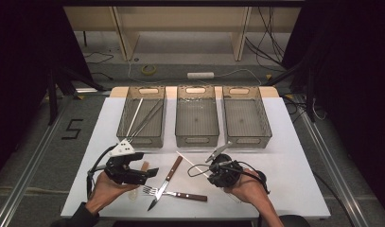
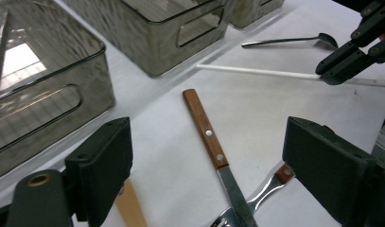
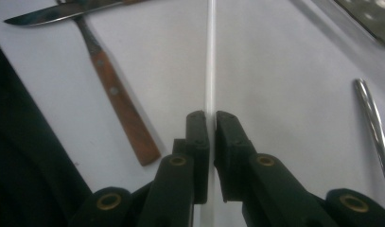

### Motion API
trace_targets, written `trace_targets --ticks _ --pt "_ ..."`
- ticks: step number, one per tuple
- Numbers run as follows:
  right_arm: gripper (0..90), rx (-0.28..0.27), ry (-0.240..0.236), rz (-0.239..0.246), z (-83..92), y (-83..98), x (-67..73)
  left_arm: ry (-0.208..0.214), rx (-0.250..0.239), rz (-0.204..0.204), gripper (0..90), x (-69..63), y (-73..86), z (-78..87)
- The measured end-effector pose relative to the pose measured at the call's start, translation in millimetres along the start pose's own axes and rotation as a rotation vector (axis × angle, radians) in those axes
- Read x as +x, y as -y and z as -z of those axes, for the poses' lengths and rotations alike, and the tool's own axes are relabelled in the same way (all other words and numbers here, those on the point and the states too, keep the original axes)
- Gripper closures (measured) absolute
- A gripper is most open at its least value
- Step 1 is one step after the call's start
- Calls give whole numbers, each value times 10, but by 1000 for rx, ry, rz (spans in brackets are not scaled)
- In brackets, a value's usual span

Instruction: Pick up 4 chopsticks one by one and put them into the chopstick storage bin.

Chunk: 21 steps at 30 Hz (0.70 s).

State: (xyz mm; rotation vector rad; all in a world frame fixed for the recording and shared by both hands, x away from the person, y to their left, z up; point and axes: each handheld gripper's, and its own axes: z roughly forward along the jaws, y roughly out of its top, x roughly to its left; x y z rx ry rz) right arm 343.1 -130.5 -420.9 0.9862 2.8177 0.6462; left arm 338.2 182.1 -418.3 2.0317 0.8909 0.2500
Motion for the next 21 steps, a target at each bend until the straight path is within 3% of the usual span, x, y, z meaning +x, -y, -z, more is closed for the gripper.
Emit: trace_targets --ticks 6,11,21 --pt "852 11 -23 81 -24 -93 94 43 34 -67 165 -125 -82 -103" --pt "852 18 -45 126 -55 -160 177 62 85 -148 166 -233 -146 -214" --pt "852 17 -70 178 -34 -224 269 102 168 -262 174 -385 -245 -400"
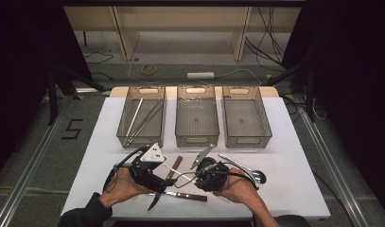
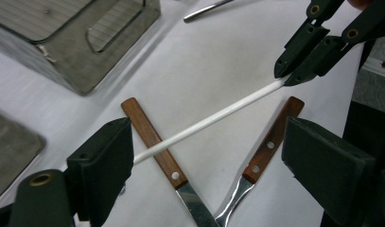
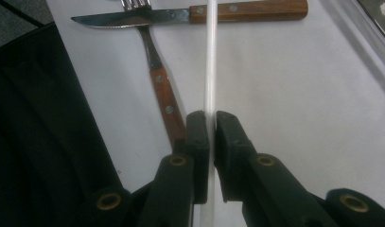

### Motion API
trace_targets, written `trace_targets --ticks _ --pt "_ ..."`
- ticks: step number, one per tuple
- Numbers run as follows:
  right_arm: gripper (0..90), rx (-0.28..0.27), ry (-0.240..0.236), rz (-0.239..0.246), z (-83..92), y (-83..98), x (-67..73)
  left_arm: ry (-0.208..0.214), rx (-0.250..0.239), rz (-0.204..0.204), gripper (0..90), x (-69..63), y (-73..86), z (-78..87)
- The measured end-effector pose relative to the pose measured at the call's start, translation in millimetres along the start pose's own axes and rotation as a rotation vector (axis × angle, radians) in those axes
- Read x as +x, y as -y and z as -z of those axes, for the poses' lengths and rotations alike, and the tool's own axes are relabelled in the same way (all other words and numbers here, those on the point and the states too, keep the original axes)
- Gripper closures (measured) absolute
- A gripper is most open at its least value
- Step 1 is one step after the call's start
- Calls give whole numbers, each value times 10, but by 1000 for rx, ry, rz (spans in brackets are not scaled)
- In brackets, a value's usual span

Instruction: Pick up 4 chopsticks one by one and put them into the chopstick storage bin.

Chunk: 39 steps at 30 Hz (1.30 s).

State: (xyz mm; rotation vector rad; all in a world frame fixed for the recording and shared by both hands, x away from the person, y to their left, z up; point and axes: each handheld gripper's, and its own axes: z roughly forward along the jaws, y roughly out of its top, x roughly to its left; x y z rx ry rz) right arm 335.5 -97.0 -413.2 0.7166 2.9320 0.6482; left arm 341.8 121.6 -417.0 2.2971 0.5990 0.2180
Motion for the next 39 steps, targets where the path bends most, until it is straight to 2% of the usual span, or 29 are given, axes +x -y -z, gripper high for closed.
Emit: trace_targets --ticks 6,15,20,30,39 --pt "852 -8 -8 25 27 -12 20 14 38 -37 196 -33 -22 -64" --pt "852 -3 -18 64 51 -35 74 26 79 -62 250 -48 -5 -105" --pt "852 -1 -24 91 59 -51 103 24 103 -80 326 -56 13 -120" --pt "852 11 -42 138 70 -63 173 60 165 -146 483 -103 45 -154" --pt "852 0 -61 164 66 -60 201 90 179 -186 611 -137 56 -151"
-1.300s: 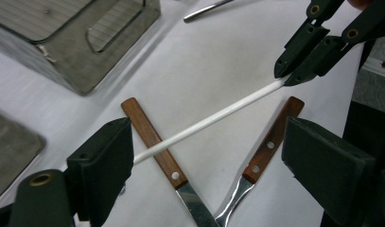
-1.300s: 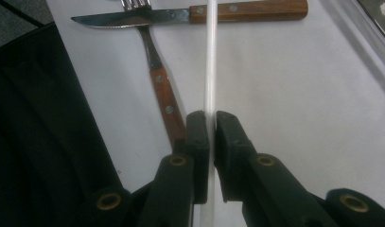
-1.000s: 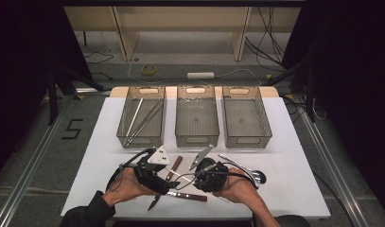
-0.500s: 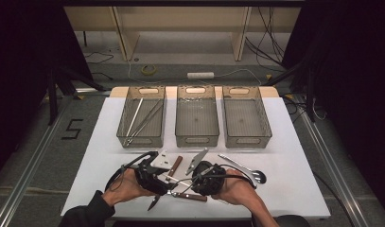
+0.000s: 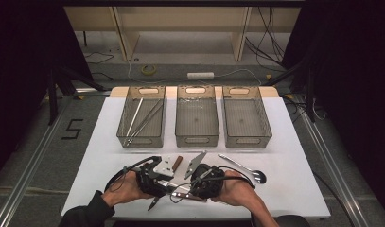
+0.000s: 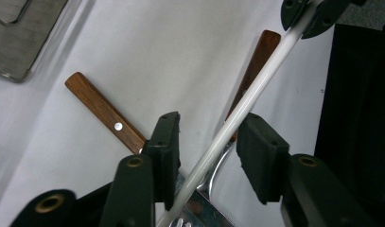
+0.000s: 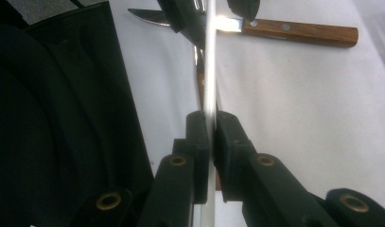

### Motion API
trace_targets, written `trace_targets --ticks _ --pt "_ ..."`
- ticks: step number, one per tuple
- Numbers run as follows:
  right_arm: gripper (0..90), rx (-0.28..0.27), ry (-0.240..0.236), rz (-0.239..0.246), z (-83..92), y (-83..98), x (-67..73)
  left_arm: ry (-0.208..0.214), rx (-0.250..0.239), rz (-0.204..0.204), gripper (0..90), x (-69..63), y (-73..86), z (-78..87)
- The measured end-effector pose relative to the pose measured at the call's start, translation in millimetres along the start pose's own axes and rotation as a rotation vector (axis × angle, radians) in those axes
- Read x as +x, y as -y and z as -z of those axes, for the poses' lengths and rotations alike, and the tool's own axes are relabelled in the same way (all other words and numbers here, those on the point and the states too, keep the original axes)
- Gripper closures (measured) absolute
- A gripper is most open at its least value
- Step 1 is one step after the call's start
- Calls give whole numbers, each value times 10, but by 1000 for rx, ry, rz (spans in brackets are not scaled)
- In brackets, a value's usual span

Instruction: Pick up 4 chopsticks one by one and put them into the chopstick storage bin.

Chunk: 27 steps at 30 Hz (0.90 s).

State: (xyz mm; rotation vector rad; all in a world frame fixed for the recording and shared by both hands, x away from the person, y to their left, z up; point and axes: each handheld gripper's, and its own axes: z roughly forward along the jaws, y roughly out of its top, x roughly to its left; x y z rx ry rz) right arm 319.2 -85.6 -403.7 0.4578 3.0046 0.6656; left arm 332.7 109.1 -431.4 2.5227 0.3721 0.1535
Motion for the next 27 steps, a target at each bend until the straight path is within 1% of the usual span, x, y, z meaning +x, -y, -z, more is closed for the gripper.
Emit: trace_targets --ticks 2,3,4,6,8,13,15,16,17,19,20,22,23,25,26,27 --pt "852 1 -4 15 5 3 -3 6 -2 -4 639 -8 1 1" --pt "852 7 -6 15 11 3 2 8 -1 -13 650 -13 3 1" --pt "852 5 -10 28 11 5 -2 14 5 -23 660 -16 4 3" --pt "851 0 -11 36 9 8 -4 18 13 -40 682 -28 7 1" --pt "851 -6 -14 39 4 14 -5 31 15 -53 703 -41 11 2" --pt "849 2 -35 64 10 35 -10 62 24 -96 750 -73 18 2" --pt "848 -6 -39 77 13 44 -17 79 28 -121 771 -84 22 5" --pt "847 -5 -45 84 16 49 -20 84 29 -124 778 -94 25 6" --pt "845 -5 -47 96 19 51 -30 101 42 -145 789 -97 26 9" --pt "833 -13 -48 92 23 47 -43 121 51 -166 824 -118 33 -3" --pt "825 -28 -32 82 26 45 -61 123 48 -171 843 -136 35 -11" --pt "828 -33 -33 67 60 46 -97 110 43 -179 848 -140 38 -15" --pt "800 -51 -17 57 84 49 -110 108 50 -188 849 -130 48 -15" --pt "702 -76 -2 27 137 55 -133 93 44 -166 850 -103 70 -16" --pt "665 -92 14 10 170 63 -146 88 46 -160 850 -91 74 -13" --pt "640 -105 19 2 186 69 -155 79 45 -149 850 -79 81 -10"
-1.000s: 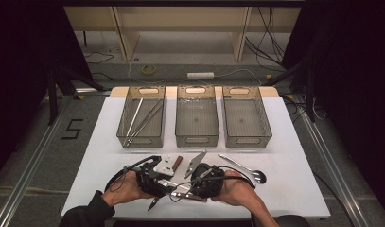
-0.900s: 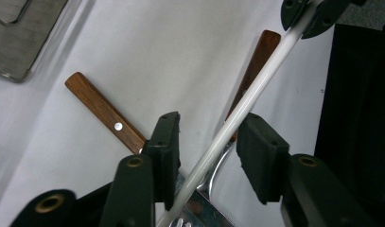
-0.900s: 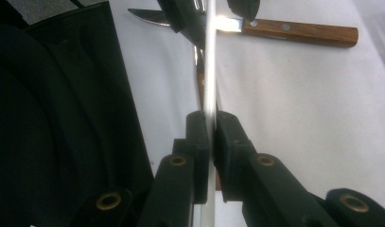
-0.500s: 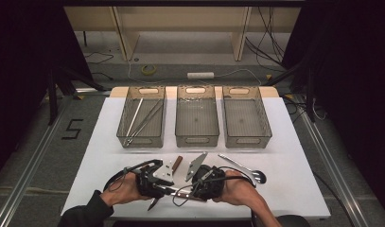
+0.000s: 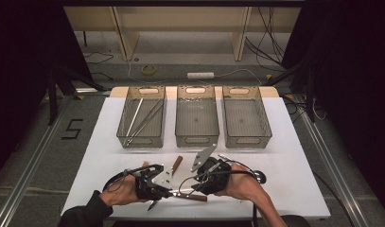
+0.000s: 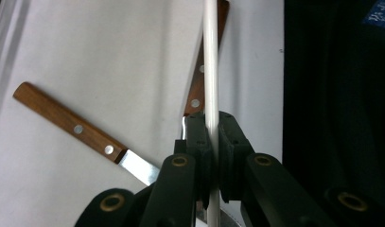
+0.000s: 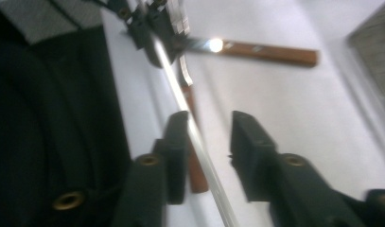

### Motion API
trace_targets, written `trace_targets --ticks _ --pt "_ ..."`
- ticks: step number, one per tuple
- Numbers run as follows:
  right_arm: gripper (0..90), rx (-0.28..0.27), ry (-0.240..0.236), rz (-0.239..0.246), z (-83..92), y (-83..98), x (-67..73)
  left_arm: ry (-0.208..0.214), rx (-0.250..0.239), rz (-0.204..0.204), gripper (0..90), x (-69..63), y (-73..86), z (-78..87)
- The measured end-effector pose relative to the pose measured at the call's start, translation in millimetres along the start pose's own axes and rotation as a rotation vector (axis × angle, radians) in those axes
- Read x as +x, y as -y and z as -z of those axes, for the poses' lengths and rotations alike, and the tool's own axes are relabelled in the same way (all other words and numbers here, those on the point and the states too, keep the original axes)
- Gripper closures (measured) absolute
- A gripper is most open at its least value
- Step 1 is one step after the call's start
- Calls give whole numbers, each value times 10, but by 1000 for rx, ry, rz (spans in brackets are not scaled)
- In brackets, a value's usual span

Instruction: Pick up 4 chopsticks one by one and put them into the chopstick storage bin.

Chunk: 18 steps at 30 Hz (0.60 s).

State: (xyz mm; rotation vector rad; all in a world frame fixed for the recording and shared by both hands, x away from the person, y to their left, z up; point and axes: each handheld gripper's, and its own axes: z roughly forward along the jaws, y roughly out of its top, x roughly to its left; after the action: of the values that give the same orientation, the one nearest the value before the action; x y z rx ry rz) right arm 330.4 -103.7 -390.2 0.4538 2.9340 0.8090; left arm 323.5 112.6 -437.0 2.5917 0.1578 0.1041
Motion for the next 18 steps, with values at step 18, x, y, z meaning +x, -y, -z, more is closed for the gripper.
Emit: trace_targets --ticks 18 --pt "373 -238 203 -192 141 193 -181 -165 -96 298 850 312 200 211"
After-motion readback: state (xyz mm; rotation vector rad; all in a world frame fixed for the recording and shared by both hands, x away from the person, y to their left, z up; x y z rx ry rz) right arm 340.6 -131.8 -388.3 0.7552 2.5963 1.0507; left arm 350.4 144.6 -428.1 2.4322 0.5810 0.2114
